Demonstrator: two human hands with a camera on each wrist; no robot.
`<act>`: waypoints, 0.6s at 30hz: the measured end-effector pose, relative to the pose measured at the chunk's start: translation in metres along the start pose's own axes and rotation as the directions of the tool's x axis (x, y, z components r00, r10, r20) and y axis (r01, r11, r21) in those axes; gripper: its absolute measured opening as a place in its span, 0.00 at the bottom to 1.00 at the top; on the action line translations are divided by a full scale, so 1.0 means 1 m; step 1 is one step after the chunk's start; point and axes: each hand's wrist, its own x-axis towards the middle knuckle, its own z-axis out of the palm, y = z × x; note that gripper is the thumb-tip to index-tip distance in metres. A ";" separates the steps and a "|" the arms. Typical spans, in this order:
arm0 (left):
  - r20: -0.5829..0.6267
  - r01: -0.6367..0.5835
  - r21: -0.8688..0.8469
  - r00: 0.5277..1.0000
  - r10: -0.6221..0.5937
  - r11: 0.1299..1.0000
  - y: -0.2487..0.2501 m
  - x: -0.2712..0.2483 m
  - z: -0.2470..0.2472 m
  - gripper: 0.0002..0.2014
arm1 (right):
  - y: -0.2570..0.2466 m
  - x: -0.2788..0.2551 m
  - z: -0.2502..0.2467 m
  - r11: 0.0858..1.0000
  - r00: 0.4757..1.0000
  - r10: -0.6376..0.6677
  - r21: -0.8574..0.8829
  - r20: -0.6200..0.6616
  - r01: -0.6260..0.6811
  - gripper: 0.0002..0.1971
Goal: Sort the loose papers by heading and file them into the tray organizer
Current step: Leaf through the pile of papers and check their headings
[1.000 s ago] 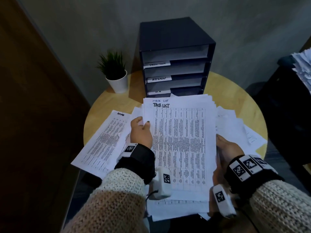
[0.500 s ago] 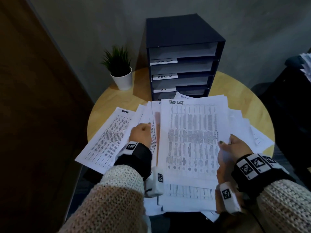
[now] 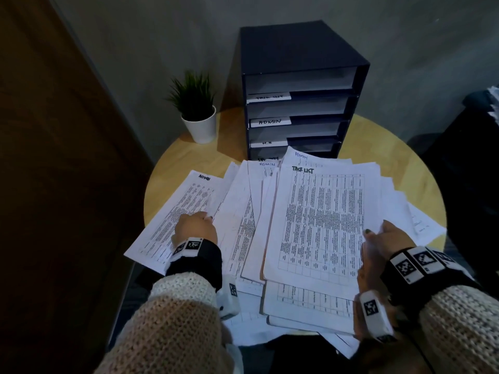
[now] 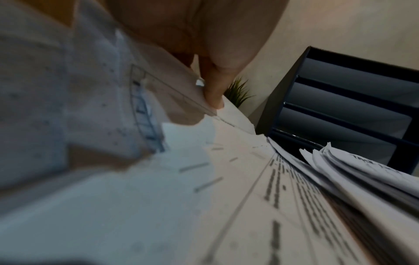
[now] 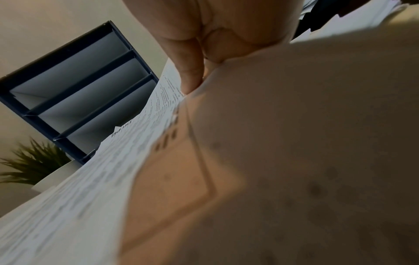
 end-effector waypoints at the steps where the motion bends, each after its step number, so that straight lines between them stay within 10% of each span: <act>1: -0.033 -0.006 0.000 0.999 0.006 1.000 0.001 -0.001 -0.002 0.13 | -0.001 -0.001 -0.001 1.000 1.000 0.005 0.000 0.000 -0.005 0.10; 18: -0.013 -0.197 0.156 0.979 0.201 0.968 0.011 -0.010 -0.009 0.18 | -0.001 -0.003 -0.001 1.000 1.000 0.013 0.006 0.019 -0.013 0.18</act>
